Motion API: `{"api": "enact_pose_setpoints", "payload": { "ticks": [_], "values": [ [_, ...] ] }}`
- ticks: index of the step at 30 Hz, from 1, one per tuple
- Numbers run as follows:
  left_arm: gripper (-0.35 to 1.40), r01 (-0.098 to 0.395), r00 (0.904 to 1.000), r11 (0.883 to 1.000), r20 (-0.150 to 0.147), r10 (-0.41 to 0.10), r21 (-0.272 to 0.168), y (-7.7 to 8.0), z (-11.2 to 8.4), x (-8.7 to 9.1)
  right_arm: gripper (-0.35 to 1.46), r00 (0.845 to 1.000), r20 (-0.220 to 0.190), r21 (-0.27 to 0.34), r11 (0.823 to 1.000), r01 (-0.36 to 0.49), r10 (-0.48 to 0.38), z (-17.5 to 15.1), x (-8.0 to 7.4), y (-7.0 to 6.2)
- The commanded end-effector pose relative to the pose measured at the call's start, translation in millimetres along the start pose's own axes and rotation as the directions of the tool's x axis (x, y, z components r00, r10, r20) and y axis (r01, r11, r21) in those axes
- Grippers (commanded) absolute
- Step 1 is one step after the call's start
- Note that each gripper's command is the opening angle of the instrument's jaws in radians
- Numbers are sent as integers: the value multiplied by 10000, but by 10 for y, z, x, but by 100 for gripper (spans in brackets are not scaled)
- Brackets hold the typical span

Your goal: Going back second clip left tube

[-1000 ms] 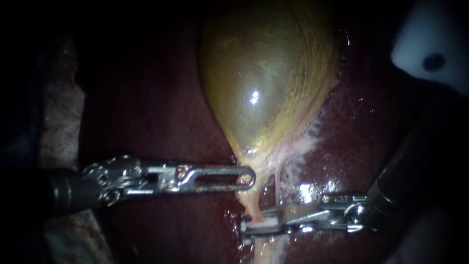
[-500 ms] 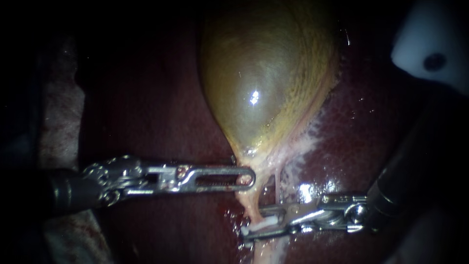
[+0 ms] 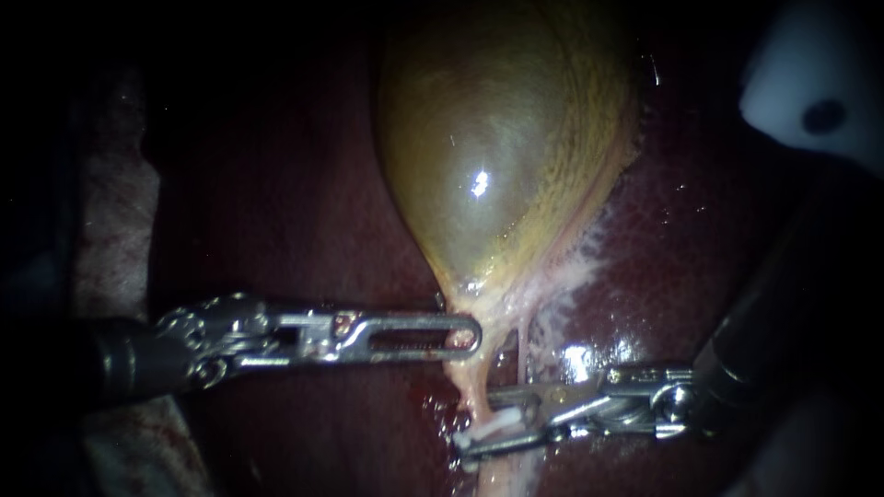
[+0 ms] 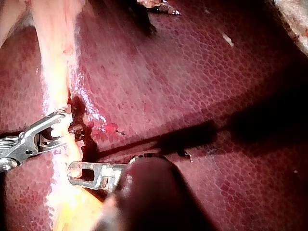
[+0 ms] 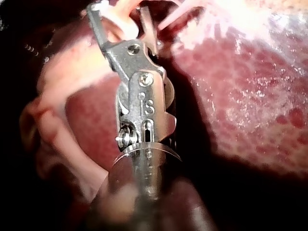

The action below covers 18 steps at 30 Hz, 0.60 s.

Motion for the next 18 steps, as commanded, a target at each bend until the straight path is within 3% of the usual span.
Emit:
{"api": "enact_pose_setpoints", "payload": {
  "ticks": [1, 18],
  "values": [
    [-35, -2, 10000, 10000, -1, 2, 3, 0, 0, 0, 56, 10000, -36, -11, 10000, 47, -47, 2, -1, 0],
    [-35, -8, 10000, 10000, -13, 8, 10, -1, 2, 0, 54, 10000, -90, -51, 10000, 34, -35, 13, 2, 1]
  ]
}}
